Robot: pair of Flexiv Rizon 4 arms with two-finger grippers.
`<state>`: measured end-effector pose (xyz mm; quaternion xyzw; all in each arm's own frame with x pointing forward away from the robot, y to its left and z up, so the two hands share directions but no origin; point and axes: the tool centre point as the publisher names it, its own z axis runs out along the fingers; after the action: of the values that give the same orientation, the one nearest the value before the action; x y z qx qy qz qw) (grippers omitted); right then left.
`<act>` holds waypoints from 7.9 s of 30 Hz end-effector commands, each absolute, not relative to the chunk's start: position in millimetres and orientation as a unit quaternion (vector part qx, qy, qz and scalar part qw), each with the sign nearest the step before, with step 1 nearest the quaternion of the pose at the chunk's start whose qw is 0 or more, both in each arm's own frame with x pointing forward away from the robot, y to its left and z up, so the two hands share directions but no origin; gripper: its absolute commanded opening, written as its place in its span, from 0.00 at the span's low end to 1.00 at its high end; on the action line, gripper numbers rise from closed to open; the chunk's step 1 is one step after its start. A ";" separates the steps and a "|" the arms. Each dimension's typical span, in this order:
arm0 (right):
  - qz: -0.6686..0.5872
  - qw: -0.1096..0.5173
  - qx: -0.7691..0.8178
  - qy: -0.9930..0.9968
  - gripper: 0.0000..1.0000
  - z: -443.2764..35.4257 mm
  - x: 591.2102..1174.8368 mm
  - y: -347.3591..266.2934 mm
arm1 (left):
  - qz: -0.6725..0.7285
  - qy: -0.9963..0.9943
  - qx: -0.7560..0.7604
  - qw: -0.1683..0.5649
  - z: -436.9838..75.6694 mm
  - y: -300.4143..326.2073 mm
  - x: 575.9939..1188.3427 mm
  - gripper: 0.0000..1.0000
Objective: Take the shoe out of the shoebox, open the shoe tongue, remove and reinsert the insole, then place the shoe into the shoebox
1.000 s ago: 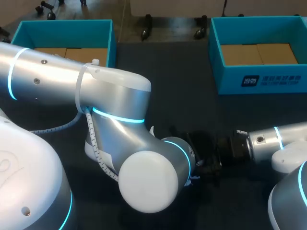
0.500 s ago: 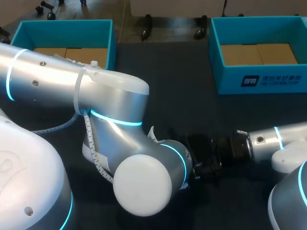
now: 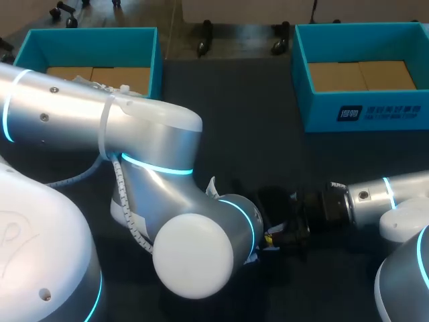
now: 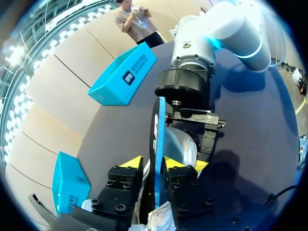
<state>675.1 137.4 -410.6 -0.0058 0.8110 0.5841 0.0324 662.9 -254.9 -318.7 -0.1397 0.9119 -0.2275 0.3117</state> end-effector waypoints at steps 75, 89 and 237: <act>0.582 0.032 -0.006 0.812 0.00 -413.9 675.0 139.8 | -0.258 0.933 -0.085 0.237 -307.3 -278.0 669.9 0.00; 0.582 0.032 -0.006 0.812 0.00 -413.9 675.0 139.8 | -0.277 0.952 -0.057 0.112 -268.0 -309.3 692.8 0.00; 0.582 0.032 -0.006 0.812 0.00 -413.9 675.0 139.8 | -0.646 0.741 -0.078 -0.170 50.4 -187.1 601.7 0.00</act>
<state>675.1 137.4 -410.7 -0.0058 0.8110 0.5841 0.0324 600.3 -185.6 50.4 -0.0789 0.7398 -0.6464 -0.1691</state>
